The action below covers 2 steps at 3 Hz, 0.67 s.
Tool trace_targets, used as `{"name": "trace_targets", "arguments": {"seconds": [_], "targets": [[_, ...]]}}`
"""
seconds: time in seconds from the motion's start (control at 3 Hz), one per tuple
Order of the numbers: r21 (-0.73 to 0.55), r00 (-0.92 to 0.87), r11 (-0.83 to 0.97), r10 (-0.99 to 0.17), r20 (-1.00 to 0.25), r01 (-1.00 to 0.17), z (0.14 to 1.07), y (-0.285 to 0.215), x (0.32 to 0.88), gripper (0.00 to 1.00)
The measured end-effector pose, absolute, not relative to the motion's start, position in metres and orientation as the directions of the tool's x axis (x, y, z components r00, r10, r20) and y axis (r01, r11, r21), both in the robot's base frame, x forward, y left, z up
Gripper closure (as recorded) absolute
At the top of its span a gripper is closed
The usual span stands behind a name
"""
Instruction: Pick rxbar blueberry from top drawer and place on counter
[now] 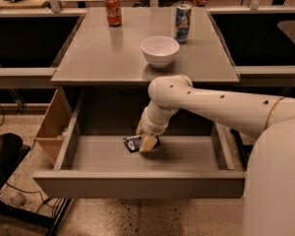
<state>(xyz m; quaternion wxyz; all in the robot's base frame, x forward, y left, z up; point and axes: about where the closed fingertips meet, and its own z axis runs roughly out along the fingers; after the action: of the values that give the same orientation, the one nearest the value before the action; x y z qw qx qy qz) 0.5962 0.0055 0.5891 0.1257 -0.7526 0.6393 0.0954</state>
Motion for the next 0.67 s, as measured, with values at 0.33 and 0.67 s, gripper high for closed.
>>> {"name": "trace_targets", "arguments": {"seconds": [0.33, 0.67], "targets": [[-0.067, 0.164, -0.151, -0.938, -0.304, -0.986, 0.5891, 0.0055, 0.5962, 0.92], [-0.067, 0.165, -0.151, -0.938, -0.304, -0.986, 0.5978, 0.0055, 0.5962, 1.00]]}}
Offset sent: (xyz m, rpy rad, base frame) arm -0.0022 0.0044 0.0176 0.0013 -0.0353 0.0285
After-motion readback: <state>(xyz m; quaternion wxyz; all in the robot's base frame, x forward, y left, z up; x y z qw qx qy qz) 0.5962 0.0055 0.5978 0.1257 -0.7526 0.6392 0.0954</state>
